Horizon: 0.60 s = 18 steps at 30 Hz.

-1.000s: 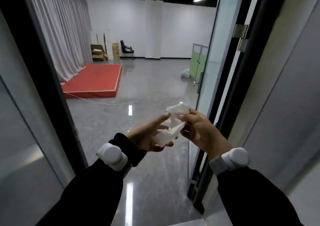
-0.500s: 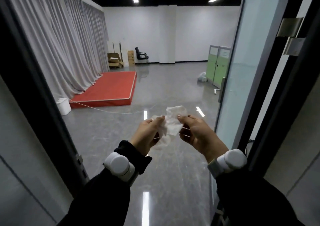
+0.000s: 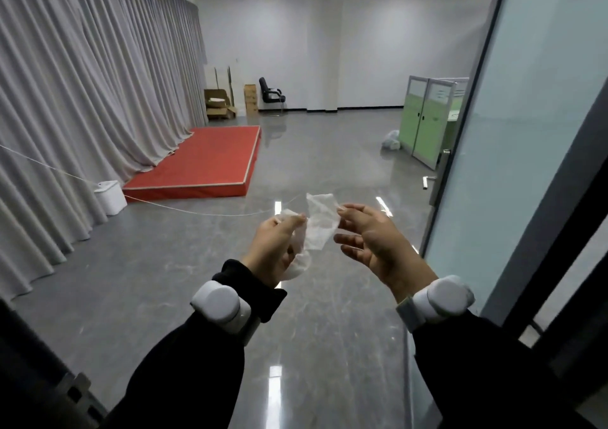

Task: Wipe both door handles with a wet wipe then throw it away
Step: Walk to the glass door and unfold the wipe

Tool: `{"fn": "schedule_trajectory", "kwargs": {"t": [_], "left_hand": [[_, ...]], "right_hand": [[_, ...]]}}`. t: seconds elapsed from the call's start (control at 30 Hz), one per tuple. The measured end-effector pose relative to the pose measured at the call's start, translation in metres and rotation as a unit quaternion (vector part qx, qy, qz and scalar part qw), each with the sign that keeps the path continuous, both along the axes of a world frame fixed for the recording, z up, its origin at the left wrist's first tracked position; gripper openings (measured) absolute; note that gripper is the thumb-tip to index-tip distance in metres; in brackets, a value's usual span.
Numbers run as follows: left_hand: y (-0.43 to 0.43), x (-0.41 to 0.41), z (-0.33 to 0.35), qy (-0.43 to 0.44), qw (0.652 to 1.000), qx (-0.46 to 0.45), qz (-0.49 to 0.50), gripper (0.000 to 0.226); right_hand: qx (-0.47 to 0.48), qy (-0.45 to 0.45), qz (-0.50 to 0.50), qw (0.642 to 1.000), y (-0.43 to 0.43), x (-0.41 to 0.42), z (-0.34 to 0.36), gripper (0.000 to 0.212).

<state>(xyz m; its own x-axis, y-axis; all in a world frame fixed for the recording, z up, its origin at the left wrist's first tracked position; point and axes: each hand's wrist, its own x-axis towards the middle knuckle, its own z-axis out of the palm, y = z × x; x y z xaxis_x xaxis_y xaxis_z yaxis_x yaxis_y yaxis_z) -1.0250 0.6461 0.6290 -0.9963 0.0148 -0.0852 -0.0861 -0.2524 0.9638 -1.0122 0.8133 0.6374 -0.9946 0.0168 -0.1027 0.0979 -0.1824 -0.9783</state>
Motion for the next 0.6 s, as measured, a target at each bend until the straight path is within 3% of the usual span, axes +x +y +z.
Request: {"fn": "schedule_trajectory", "kwargs": {"t": [0.13,0.27,0.6], "left_hand": [[0.009,-0.068,-0.007,-0.007,0.999,0.000,-0.032,0.029],[0.019,-0.123,-0.009,-0.014,0.998,0.010,-0.058,0.006],[0.049,-0.308,0.017,-0.017,0.986,-0.015,-0.164,0.005]], "right_hand": [[0.015,-0.002,-0.031,0.999,0.006,-0.060,-0.014,0.034],[0.047,-0.014,-0.040,0.998,0.008,-0.107,-0.018,0.037],[0.132,-0.019,-0.099,0.986,0.021,-0.265,0.006,0.042]]}}
